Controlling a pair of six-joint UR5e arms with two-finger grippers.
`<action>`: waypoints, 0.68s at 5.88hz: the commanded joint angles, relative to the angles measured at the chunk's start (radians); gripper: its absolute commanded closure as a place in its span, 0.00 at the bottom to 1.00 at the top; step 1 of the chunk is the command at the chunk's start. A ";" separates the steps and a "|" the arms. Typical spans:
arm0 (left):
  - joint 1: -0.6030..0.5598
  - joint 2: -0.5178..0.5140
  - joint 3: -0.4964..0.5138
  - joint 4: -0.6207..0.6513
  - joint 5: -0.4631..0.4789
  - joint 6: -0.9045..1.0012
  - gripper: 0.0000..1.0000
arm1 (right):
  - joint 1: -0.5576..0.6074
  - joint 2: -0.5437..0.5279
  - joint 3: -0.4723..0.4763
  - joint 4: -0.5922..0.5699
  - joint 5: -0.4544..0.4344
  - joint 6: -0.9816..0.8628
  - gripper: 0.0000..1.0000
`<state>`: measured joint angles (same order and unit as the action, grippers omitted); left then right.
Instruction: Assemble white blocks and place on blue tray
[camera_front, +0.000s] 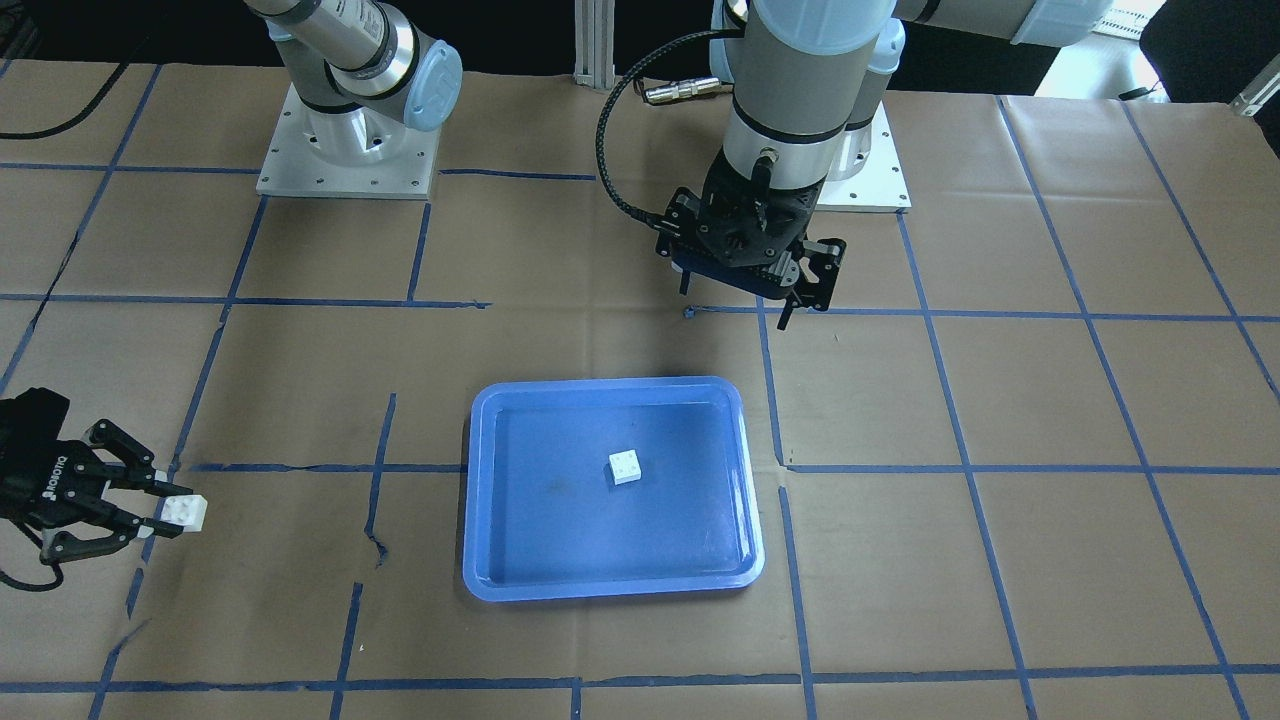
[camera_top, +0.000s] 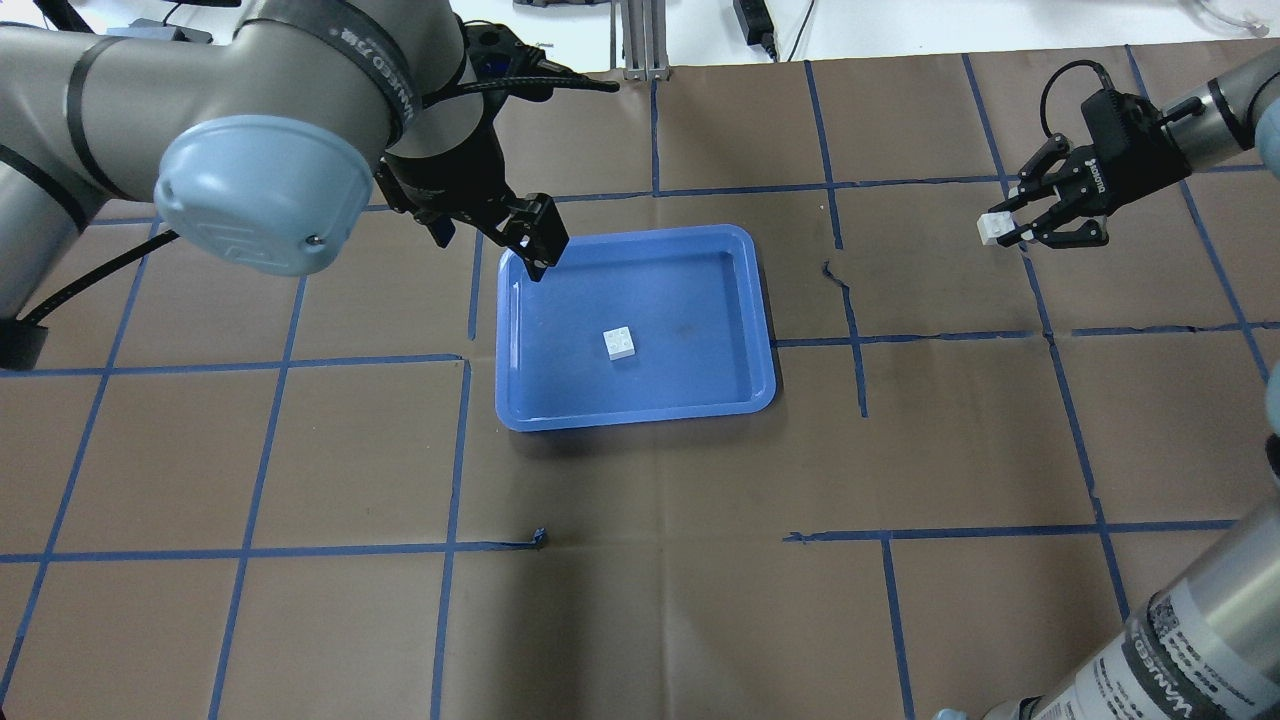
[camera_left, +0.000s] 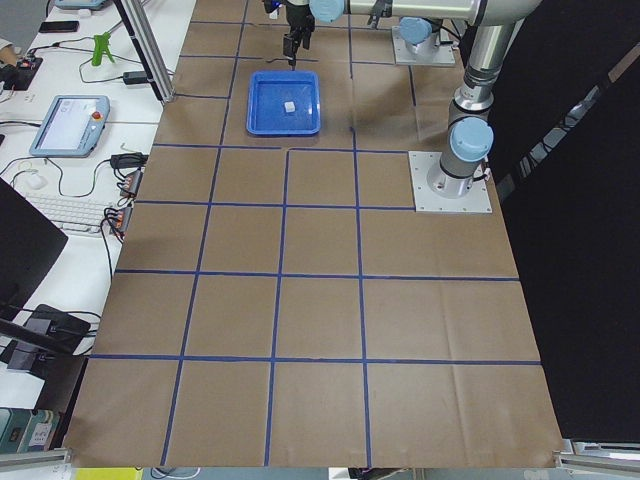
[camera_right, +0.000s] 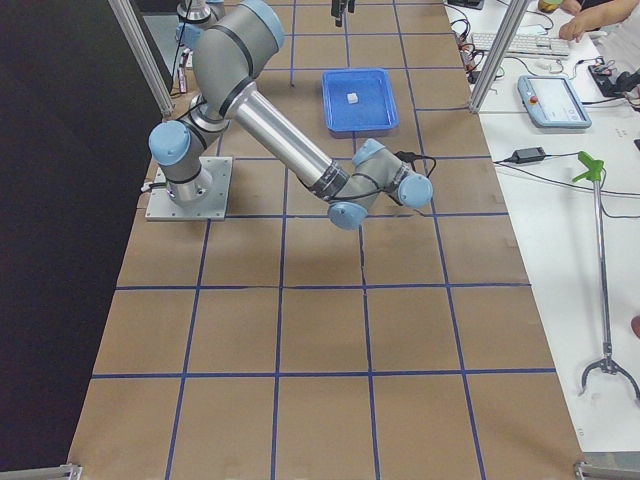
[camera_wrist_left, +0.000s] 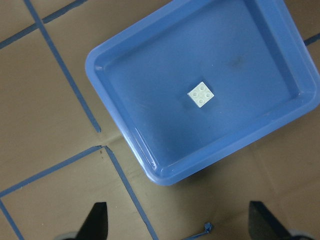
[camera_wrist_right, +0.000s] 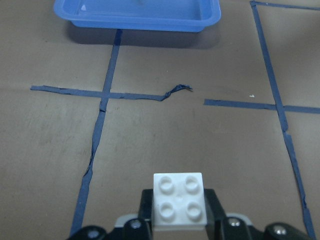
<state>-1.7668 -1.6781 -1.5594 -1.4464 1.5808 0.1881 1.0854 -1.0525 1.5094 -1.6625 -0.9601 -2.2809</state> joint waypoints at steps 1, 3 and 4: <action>0.047 0.015 0.007 -0.034 0.001 -0.032 0.00 | 0.098 -0.075 0.061 0.010 0.029 0.021 0.75; 0.058 0.041 0.009 -0.042 0.001 -0.052 0.00 | 0.212 -0.121 0.164 -0.099 0.165 0.175 0.75; 0.072 0.058 0.003 -0.042 0.001 -0.079 0.00 | 0.284 -0.121 0.214 -0.237 0.190 0.304 0.75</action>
<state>-1.7058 -1.6361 -1.5523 -1.4865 1.5818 0.1294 1.3032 -1.1669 1.6751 -1.7840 -0.8030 -2.0871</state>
